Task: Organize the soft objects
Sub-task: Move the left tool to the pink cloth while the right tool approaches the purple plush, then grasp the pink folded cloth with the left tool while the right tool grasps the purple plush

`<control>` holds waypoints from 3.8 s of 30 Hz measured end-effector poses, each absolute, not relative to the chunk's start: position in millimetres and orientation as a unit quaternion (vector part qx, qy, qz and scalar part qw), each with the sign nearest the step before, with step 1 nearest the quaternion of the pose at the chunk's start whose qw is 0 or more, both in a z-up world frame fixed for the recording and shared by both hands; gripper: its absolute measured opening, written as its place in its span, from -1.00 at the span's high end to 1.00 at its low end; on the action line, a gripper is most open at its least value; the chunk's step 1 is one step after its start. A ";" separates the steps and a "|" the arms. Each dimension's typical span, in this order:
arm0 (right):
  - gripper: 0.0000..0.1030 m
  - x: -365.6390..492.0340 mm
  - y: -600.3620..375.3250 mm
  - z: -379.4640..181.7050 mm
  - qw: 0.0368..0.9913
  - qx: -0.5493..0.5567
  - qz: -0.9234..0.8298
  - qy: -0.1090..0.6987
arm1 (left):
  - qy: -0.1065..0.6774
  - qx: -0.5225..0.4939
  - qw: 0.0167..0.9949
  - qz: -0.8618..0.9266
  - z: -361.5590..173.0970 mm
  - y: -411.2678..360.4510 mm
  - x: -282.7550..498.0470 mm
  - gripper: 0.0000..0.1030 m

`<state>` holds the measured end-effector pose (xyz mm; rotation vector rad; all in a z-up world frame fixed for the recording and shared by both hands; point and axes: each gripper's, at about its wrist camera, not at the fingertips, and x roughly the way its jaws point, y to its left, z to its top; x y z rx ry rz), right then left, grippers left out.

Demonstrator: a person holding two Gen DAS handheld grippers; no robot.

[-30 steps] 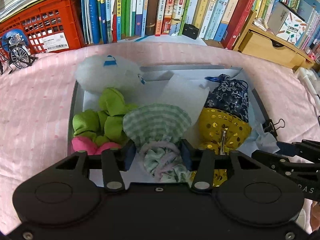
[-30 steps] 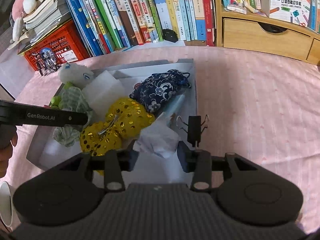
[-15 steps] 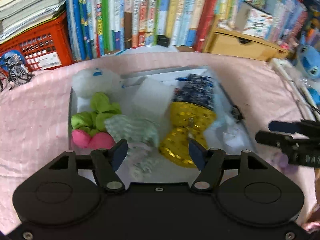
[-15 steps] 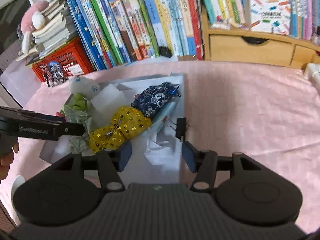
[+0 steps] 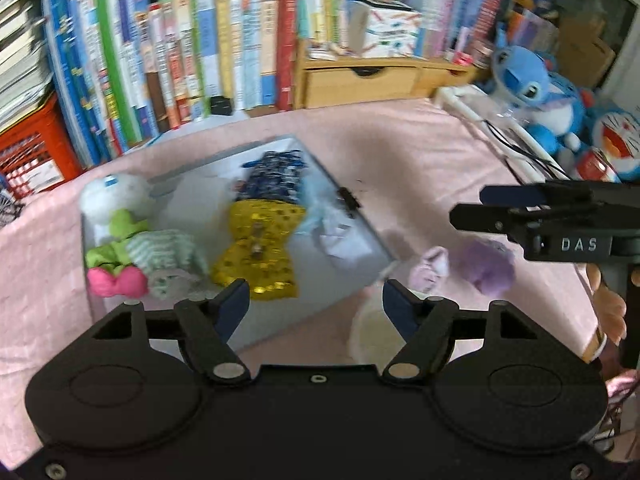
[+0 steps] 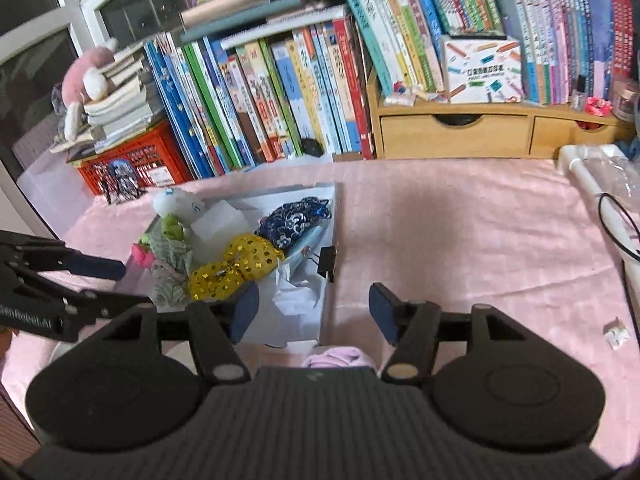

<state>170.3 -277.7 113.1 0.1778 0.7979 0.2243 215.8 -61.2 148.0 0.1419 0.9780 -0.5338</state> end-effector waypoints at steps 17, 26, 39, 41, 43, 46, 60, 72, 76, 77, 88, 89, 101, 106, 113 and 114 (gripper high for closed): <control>-0.51 125.2 -342.1 115.7 0.924 0.104 0.076 0.361 | 0.478 0.128 0.818 -0.293 144.8 -145.6 201.2 -0.41; -0.52 121.8 -368.4 92.5 0.914 0.112 0.055 0.386 | 0.495 0.180 0.795 -0.300 117.5 -196.6 205.0 -0.40; -0.54 129.1 -391.5 51.5 0.891 0.133 0.031 0.434 | 0.498 0.281 0.757 -0.316 76.0 -245.3 201.3 -0.12; -0.54 131.5 -393.6 45.4 0.886 0.141 0.030 0.440 | 0.498 0.290 0.754 -0.315 71.0 -249.1 201.7 -0.10; -0.54 134.3 -395.6 39.3 0.883 0.147 0.024 0.446 | 0.493 0.301 0.753 -0.315 67.3 -251.8 202.3 -0.10; -0.54 138.3 -397.2 31.3 0.879 0.150 0.016 0.453 | 0.494 0.312 0.750 -0.311 61.0 -255.4 203.9 -0.10; -0.62 149.9 -391.0 12.1 0.873 0.150 0.023 0.463 | 0.492 0.325 0.749 -0.302 45.5 -260.7 209.9 -0.25; -0.68 147.4 -378.8 9.7 0.880 0.125 0.028 0.457 | 0.475 0.347 0.750 -0.304 39.4 -263.8 202.7 -0.30; -0.68 146.1 -376.8 8.9 0.883 0.119 0.028 0.454 | 0.466 0.352 0.754 -0.299 38.8 -263.5 200.1 -0.24; -0.68 145.5 -376.3 8.8 0.884 0.117 0.028 0.452 | 0.464 0.353 0.756 -0.297 38.8 -263.8 199.0 -0.20; -0.68 141.6 -369.5 7.5 0.889 0.102 0.027 0.445 | 0.451 0.355 0.769 -0.282 38.2 -260.6 197.7 0.05; -0.69 141.5 -369.2 7.4 0.889 0.102 0.027 0.445 | 0.449 0.356 0.771 -0.279 38.0 -260.4 197.4 0.09; -0.68 135.5 -363.9 5.1 0.899 0.088 0.024 0.429 | 0.444 0.347 0.781 -0.268 39.5 -257.9 197.6 0.23; -0.57 124.9 -361.0 6.3 0.908 0.094 0.008 0.407 | 0.449 0.335 0.784 -0.268 42.6 -255.3 199.9 0.24; -0.21 108.1 -348.9 10.2 0.928 0.059 0.011 0.368 | 0.449 0.327 0.788 -0.264 43.9 -254.8 199.4 0.24; -0.16 106.2 -346.3 10.5 0.930 0.053 0.014 0.364 | 0.450 0.326 0.789 -0.264 44.1 -254.8 199.3 0.24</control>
